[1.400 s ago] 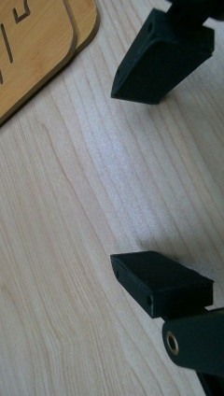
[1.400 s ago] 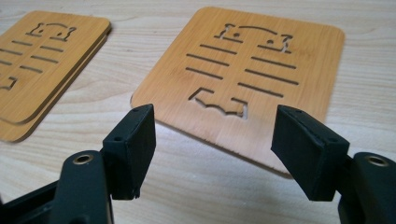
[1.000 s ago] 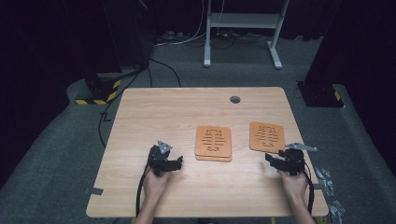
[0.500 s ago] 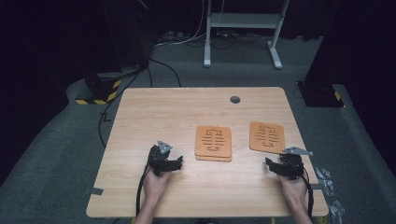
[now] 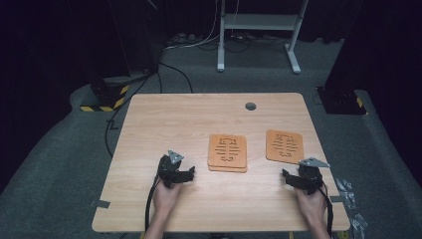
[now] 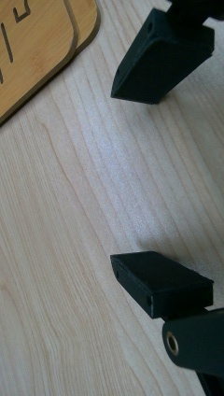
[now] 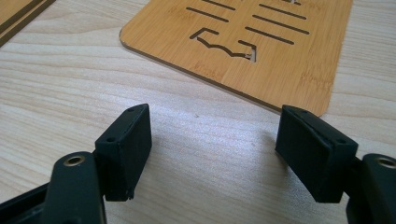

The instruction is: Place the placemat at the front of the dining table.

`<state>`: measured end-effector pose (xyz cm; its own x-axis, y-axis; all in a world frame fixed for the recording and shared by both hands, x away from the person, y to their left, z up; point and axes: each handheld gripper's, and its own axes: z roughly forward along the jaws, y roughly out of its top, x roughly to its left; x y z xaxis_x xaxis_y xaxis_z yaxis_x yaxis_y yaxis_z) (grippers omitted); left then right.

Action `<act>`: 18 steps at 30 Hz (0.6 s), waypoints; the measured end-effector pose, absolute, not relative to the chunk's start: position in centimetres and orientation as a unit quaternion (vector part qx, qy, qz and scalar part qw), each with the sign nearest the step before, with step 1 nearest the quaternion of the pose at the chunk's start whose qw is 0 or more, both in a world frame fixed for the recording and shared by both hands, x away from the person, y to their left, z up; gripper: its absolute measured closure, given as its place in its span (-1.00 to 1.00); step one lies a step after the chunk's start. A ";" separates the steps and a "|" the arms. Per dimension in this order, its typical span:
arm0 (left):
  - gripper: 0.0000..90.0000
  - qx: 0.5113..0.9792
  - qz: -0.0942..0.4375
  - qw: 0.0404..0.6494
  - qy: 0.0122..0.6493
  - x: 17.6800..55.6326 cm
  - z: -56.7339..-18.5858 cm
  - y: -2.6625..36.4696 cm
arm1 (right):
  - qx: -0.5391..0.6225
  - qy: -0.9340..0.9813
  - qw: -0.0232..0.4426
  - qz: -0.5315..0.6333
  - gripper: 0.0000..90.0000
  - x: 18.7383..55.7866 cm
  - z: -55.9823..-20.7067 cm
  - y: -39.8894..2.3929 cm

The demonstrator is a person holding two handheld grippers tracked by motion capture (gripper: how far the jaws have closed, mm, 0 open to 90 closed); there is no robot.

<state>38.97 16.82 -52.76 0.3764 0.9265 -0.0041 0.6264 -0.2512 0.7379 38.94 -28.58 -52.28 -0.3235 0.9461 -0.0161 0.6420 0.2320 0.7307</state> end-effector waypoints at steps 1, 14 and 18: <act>-0.62 0.759 0.224 0.336 0.512 39.0 -52.8 16.8 | 0.533 0.747 0.237 0.320 -0.42 38.9 -52.3 -28.5; -0.62 0.758 0.224 0.336 0.512 39.0 -52.8 16.8 | 0.532 0.748 0.237 0.320 -0.42 38.9 -52.3 -28.6; -0.62 0.758 0.224 0.336 0.512 39.0 -52.8 16.8 | 0.534 0.746 0.236 0.320 -0.42 38.9 -52.3 -28.5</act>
